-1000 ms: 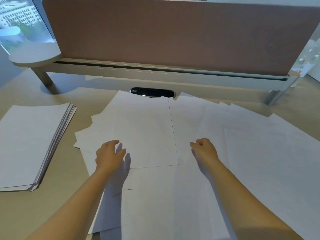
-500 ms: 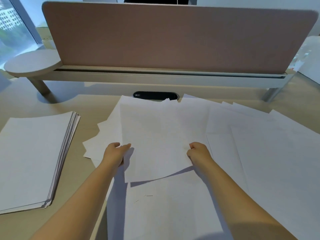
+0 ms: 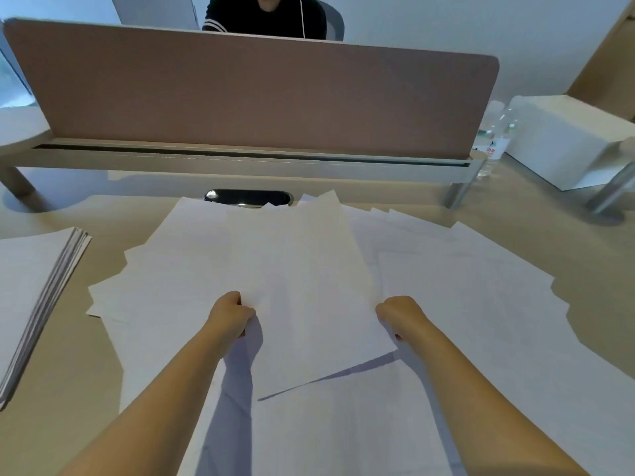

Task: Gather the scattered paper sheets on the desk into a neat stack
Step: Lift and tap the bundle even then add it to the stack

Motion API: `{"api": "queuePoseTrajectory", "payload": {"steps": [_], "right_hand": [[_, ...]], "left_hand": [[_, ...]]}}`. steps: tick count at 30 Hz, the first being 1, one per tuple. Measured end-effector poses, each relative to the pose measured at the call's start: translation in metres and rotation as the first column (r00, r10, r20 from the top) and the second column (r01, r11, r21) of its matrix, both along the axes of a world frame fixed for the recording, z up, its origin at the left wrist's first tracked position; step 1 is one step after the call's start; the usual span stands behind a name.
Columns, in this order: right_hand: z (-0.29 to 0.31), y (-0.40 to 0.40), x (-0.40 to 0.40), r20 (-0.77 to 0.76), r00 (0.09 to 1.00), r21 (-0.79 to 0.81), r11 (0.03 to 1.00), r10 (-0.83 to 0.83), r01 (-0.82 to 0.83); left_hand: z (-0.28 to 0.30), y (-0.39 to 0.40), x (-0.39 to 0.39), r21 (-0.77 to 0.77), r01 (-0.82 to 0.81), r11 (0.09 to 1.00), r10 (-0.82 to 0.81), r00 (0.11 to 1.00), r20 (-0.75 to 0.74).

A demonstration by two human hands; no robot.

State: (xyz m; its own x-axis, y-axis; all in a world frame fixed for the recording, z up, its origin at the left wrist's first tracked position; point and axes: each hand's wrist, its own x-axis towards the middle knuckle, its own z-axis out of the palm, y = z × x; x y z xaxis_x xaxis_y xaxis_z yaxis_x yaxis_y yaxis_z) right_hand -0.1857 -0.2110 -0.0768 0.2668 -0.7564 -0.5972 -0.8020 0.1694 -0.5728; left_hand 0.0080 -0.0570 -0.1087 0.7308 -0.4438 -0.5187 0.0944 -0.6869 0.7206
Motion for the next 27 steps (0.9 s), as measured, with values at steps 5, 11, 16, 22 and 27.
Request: {"api": "queuePoseTrajectory", "payload": {"steps": [5,11,16,22,27], "right_hand": [[-0.008,-0.028,-0.055,0.041,0.999,-0.14,0.99,-0.025,0.031],[-0.026,-0.048,-0.102,-0.284,0.951,-0.295,0.955,-0.122,0.034],[-0.038,-0.054,-0.112,-0.302,0.948,-0.287,0.958,-0.103,0.012],[-0.035,-0.053,-0.101,-0.232,0.97,-0.296,0.945,0.069,-0.138],[-0.025,-0.05,-0.091,-0.107,0.979,-0.287,0.937,0.174,-0.198]], "left_hand": [[-0.005,-0.013,-0.054,0.223,-0.038,0.974,0.003,0.988,0.153],[-0.003,-0.01,-0.09,0.429,-0.288,0.856,0.193,0.948,0.252],[-0.008,-0.013,-0.094,0.391,-0.295,0.872,0.201,0.943,0.263],[0.001,-0.033,-0.095,0.138,-0.092,0.986,0.073,0.988,0.137],[-0.005,-0.042,-0.097,0.162,-0.016,0.987,-0.007,0.99,0.14]]}}
